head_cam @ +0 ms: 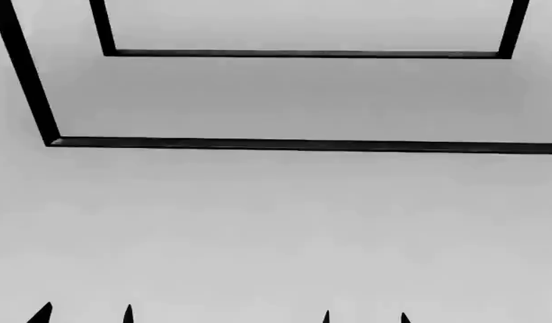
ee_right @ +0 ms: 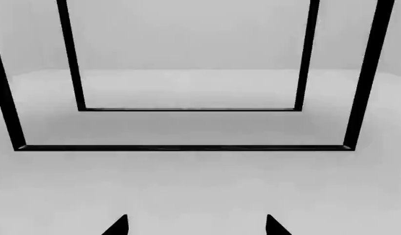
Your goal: Pick up the book and place it in the back compartment of the caddy.
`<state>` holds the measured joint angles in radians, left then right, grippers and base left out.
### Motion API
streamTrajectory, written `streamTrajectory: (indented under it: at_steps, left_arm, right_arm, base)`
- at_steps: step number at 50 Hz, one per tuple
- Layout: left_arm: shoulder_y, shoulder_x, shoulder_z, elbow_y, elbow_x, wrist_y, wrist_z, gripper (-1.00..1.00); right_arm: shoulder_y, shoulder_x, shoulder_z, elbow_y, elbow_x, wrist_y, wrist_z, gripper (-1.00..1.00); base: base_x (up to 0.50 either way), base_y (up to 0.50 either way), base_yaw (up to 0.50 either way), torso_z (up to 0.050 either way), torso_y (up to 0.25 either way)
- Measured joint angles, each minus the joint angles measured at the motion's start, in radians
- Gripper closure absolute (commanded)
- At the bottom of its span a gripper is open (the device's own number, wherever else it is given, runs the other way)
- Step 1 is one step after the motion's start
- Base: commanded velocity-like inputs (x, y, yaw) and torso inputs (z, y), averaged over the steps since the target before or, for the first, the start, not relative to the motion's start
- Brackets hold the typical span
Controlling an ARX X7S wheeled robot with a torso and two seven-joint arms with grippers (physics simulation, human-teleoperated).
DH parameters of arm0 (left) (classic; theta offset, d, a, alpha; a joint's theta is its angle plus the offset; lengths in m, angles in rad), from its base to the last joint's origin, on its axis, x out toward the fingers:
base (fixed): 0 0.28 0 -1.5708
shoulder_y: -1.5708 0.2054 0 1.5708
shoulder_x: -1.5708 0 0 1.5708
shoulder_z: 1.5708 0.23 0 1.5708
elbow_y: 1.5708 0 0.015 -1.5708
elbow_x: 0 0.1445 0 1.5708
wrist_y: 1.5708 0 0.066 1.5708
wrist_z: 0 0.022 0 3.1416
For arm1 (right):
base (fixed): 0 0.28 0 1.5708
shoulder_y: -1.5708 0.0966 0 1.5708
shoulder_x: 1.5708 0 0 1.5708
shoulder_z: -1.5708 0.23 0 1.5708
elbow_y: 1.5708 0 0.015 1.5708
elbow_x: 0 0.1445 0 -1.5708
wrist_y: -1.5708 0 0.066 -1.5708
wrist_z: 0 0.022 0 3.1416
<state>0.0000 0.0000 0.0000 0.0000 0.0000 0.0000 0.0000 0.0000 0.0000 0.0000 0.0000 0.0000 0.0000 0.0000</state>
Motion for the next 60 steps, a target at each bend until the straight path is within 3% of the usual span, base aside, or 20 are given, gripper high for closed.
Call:
streamTrajectory:
  at_steps: [22,40,60]
  left_arm:
    - [0.006,-0.043,0.048,-0.003,-0.029,0.024,-0.054,-1.00]
    - [0.023,-0.076,0.082,0.006,-0.053,0.064,-0.080,-1.00]
    - [-0.130,-0.134,0.092,0.182,-0.084,-0.182,-0.096,-1.00]
  right_arm:
    - [0.002,0.041,-0.045,-0.002,0.052,-0.002,0.041,-1.00]
    - [0.013,0.069,-0.076,0.018,0.087,-0.013,0.071,-1.00]
    - [0.128,0.131,-0.068,-0.290,0.165,0.283,0.118,-1.00]
  base:
    - [0.00,0.00,0.00,0.000,0.000]
    - [0.00,0.00,0.00,0.050,0.000]
    - [0.00,0.00,0.00,0.050,0.000]
